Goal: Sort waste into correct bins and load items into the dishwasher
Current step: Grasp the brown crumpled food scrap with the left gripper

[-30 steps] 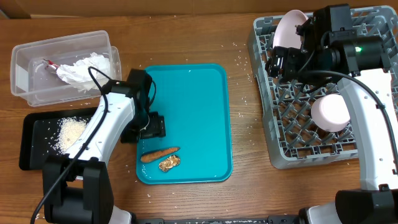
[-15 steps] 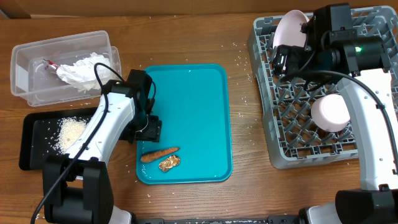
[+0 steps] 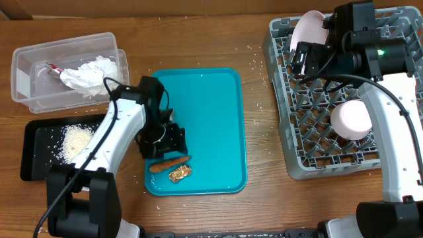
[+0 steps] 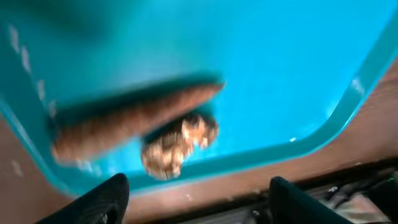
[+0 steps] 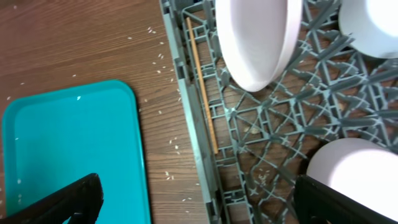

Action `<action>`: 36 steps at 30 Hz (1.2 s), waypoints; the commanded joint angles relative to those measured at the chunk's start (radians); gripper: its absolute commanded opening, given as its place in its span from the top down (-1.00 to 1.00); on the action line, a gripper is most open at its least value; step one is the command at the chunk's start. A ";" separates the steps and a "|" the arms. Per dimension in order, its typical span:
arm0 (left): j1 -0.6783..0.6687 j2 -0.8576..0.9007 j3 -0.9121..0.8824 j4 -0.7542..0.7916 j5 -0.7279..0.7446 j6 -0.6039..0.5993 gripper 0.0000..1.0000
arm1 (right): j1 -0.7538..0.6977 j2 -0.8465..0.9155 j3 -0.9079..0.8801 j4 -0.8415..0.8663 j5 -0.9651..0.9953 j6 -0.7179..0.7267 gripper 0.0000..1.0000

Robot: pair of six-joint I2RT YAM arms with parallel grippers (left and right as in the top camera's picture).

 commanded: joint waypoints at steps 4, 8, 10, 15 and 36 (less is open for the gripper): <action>-0.080 -0.008 -0.002 -0.079 -0.109 -0.367 -0.94 | -0.002 -0.003 0.000 0.005 0.093 0.003 -1.00; -0.162 -0.008 -0.004 -0.084 -0.158 -0.483 -1.00 | -0.002 -0.003 0.000 0.005 0.095 0.000 -1.00; -0.209 -0.008 -0.012 -0.072 -0.186 -0.561 -1.00 | -0.002 -0.003 0.000 0.004 0.095 0.000 -1.00; -0.312 -0.008 -0.074 -0.007 -0.275 -0.729 -1.00 | -0.002 -0.003 0.000 0.004 0.117 -0.005 -1.00; -0.314 -0.008 -0.316 0.382 -0.363 -0.721 -1.00 | -0.002 -0.003 0.000 0.004 0.129 -0.004 -1.00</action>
